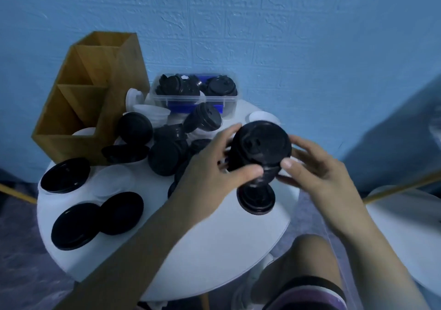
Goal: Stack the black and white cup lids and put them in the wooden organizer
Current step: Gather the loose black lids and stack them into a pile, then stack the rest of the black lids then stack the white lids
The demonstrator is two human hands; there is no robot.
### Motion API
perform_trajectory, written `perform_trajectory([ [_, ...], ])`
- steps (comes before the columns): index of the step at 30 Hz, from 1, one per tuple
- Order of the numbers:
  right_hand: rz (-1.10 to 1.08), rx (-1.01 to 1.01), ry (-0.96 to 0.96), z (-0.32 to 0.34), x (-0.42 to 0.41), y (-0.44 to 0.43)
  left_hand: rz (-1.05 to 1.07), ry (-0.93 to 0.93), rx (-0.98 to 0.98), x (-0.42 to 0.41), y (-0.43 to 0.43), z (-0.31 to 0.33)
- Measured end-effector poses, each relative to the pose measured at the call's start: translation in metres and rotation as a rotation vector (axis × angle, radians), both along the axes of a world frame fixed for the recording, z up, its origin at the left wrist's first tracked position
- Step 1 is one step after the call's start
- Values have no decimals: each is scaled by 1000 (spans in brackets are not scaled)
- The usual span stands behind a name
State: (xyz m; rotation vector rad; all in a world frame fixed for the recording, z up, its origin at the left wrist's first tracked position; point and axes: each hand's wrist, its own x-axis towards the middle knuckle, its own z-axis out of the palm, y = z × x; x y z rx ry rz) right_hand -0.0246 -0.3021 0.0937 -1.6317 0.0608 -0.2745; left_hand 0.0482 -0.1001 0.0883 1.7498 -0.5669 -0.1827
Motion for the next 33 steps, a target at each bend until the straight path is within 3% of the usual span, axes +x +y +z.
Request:
perform_trajectory([
  [12, -51, 3, 92, -26, 99, -61, -134, 102, 125, 119, -67, -18],
  [23, -20, 63, 106, -50, 119, -49, -95, 108, 214, 119, -59, -29],
  [33, 72, -24, 54, -68, 132, -49, 24, 71, 420, 109, -64, -12],
])
